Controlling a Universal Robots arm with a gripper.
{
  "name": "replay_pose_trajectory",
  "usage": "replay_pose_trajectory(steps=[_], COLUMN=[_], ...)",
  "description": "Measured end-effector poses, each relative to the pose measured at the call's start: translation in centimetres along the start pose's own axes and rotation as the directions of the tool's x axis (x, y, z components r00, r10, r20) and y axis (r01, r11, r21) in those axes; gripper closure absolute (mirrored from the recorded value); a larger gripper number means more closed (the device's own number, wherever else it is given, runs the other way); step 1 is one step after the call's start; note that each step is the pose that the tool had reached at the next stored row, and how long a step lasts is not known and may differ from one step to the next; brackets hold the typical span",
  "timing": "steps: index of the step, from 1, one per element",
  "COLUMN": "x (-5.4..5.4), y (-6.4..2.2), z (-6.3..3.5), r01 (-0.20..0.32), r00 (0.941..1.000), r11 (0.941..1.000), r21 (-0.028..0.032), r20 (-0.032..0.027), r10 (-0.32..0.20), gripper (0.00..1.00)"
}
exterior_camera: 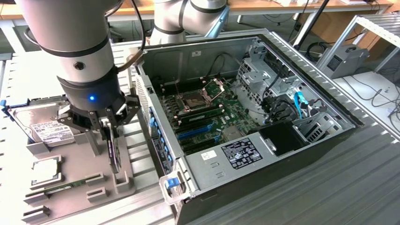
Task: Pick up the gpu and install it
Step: 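Pick up the gpu and move the gpu toward the slot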
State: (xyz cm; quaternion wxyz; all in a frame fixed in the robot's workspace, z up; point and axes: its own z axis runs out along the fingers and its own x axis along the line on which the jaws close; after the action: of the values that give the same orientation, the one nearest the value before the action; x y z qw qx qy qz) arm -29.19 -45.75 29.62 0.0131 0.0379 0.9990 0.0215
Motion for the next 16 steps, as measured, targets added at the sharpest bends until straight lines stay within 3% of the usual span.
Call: replay_pose_trajectory(steps=[16], x=[-0.01], y=[0.01], z=[-0.36], r01=[0.0], r00=[1.0], r11=[1.0], r21=[0.0], r20=[-0.0001], r10=[0.0], gripper=[0.74])
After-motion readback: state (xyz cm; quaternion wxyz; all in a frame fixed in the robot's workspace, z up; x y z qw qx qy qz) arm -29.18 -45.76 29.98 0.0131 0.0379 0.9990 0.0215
